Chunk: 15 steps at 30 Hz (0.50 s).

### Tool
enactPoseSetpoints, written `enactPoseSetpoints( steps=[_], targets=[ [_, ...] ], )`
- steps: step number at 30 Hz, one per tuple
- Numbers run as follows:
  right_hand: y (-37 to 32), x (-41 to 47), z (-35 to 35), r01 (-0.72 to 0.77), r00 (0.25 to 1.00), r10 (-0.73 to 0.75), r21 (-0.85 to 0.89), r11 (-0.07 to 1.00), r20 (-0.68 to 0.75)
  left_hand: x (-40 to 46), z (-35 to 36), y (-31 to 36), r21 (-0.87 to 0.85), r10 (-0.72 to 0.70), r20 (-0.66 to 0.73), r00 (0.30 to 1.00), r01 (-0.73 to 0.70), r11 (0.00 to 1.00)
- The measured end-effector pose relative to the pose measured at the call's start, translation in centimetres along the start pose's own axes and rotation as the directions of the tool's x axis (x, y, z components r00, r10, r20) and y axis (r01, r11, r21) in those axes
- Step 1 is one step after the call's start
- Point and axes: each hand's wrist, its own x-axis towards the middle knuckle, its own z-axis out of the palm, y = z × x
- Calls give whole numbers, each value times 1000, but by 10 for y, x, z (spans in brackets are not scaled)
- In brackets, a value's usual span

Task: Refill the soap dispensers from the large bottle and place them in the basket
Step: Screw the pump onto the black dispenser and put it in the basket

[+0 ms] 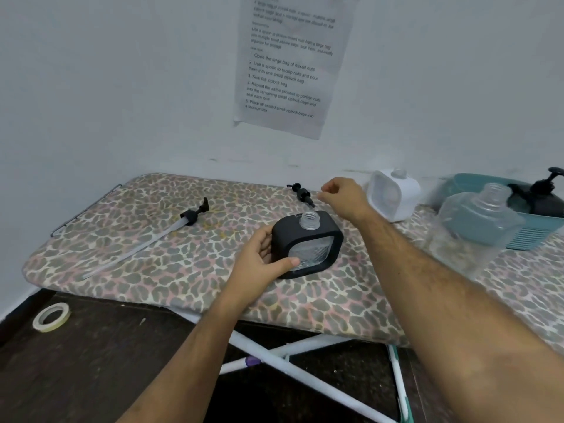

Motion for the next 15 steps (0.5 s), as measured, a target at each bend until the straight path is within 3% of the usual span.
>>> enactPoseSetpoints(
  steps=[10, 15],
  targets=[
    [10, 61, 42, -117, 986, 108, 66, 991, 127, 2, -3, -4, -17, 10, 29, 1000, -10, 1000],
    [6, 67, 50, -169, 970, 165, 6, 986, 180, 5, -7, -8, -56, 11, 23, 1000, -10, 998]
  ],
)
